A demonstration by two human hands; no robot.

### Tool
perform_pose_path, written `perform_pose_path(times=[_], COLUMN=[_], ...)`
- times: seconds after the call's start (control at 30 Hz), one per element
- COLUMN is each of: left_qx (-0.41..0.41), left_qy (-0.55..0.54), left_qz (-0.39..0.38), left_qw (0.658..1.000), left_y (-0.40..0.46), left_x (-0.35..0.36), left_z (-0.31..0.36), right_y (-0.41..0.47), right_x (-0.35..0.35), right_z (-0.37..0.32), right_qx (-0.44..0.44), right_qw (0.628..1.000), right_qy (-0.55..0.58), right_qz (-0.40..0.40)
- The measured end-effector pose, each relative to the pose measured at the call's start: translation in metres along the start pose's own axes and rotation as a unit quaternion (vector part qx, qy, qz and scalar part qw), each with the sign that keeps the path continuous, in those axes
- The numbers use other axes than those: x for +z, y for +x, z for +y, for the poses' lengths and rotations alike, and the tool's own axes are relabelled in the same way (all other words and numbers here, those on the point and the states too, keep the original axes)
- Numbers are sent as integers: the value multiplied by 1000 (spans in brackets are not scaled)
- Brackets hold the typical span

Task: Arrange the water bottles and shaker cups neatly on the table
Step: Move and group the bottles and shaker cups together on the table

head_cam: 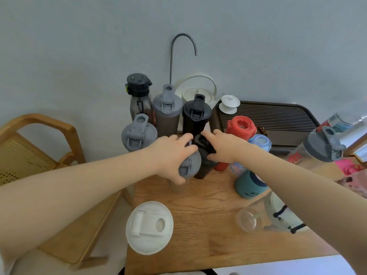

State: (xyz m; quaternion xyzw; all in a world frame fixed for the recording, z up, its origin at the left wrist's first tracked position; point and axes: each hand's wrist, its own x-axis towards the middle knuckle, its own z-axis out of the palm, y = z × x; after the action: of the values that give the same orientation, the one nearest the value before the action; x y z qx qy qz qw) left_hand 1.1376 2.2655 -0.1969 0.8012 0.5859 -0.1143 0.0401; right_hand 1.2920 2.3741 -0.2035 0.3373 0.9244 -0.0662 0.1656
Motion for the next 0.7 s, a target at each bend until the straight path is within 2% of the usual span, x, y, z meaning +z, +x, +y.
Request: perform_pose_path(times=[0.13,0.37,0.5,0.57,0.6,0.63,0.7], left_qx=[-52,-65,-77,-93,-97,-93,-59], left_qy=[15,44,38,38,42,46,44], left_qz=[-8,2,-1,-1,10,31,75], left_qw=[999,997,996,995,994,994,994], left_y=[11,27,26,24,23,22,23], left_x=[-4,-5,-6,-7,-7,-8,-8], left_z=[-16,-22,-24,-21,-19,-16,-9], right_y=[-6,-5,-2,-4,-7,-11,-18], right_x=[5,11,11,1,-7,-17,-33], right_z=[0,-12,-22,-23,-21,-17,-2], right_qx=[23,62,61,58,55,51,48], right_qw=[999,994,995,997,998,995,969], right_qy=[19,77,77,41,25,22,39], right_qz=[26,56,34,16,34,84,239])
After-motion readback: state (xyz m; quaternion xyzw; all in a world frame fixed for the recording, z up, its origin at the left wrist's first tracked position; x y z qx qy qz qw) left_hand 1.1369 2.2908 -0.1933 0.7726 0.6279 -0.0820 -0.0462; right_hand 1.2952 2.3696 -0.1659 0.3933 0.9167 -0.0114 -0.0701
